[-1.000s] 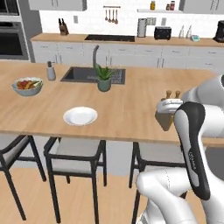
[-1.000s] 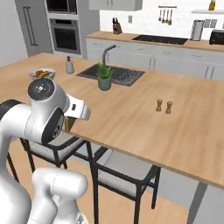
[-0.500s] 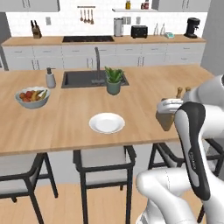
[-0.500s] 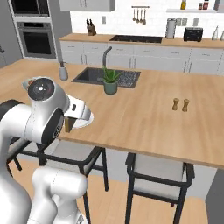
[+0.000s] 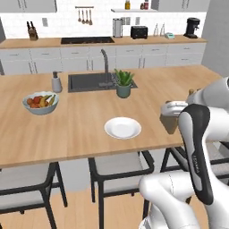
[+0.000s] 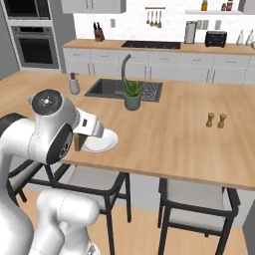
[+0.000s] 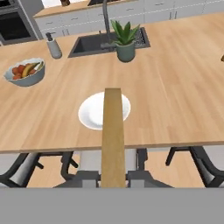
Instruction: Start the toaster. Once the lever pops up, take the bread to the plate on the dining counter.
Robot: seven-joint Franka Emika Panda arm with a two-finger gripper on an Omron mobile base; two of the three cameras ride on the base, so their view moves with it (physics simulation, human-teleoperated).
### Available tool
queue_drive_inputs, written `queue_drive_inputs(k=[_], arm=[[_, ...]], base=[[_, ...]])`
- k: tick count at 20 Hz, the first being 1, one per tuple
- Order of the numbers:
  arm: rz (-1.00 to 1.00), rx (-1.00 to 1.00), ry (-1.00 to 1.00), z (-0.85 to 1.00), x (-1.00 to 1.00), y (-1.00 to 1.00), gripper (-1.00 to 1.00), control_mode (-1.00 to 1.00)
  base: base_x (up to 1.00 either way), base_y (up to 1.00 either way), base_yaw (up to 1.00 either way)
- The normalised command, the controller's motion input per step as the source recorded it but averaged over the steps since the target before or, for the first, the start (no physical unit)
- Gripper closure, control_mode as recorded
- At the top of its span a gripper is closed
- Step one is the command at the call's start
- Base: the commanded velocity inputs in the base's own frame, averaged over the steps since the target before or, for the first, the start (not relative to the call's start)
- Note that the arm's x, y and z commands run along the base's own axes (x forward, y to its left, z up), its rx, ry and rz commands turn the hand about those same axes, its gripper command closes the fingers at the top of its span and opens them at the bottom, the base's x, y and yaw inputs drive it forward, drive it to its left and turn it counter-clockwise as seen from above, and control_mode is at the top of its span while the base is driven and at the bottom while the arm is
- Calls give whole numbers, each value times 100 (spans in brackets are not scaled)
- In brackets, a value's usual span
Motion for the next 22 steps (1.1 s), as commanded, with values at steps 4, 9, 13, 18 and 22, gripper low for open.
queue_drive_inputs(k=[4,9,13,18,22], arm=[[0,0,0,0,0,0,100,100],[0,0,0,0,0,0,100,100],[0,0,0,0,0,0,100,100],[0,0,1,0,9,0,100,-100],[3,0,8,-10,72,0,100,-100]], base=[[14,43,11],[39,12,20],[0,0,0],[10,0,0],[0,0,0]])
